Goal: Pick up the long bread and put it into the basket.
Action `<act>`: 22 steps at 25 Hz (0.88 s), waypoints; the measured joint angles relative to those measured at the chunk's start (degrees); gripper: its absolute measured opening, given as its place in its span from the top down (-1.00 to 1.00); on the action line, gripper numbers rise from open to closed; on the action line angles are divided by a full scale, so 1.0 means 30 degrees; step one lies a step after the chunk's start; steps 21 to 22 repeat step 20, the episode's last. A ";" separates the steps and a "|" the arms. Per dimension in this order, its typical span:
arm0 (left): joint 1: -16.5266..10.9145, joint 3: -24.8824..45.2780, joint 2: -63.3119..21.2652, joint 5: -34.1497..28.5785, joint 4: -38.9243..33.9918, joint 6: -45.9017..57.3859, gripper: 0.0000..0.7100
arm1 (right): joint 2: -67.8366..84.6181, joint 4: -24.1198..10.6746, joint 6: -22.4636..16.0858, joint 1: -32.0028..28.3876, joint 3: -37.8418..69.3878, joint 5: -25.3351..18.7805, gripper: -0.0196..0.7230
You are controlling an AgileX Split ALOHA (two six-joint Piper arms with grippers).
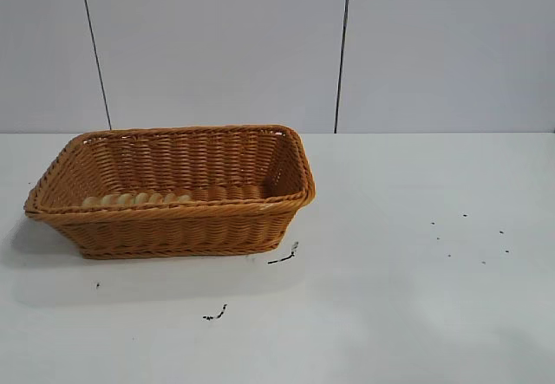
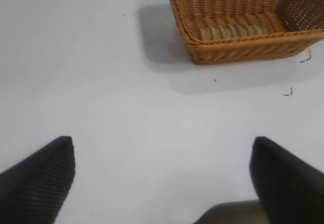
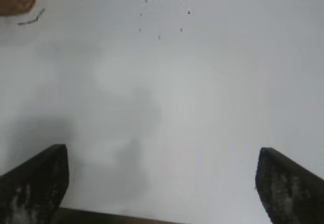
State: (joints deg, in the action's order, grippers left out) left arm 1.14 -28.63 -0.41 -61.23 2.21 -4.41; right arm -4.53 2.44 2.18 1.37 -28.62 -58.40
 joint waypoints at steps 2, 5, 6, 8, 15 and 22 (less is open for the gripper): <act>0.0000 0.0000 0.0000 0.0000 0.0000 0.0000 -0.95 | 0.1172 -0.0018 0.0000 0.0000 0.0000 0.0000 -0.91; 0.0000 0.0000 0.0000 0.0000 0.0000 0.0000 -0.95 | 0.1575 -0.0179 -0.0018 0.0000 0.0000 0.0000 -0.91; 0.0000 0.0000 0.0000 0.0000 0.0000 0.0000 -0.95 | 0.1597 -0.0227 -0.0018 0.0000 0.0000 0.0000 -0.91; 0.0000 0.0000 0.0000 0.0000 0.0000 0.0000 -0.95 | 0.1597 -0.0227 -0.0018 0.0000 0.0000 0.0000 -0.91; 0.0000 0.0000 0.0000 0.0000 0.0000 0.0000 -0.95 | 0.1597 -0.0250 -0.0034 0.0000 0.0000 0.0000 -0.91; 0.0000 0.0000 0.0000 0.0000 0.0000 0.0000 -0.95 | 0.1597 -0.0250 -0.0034 0.0000 0.0000 0.0000 -0.91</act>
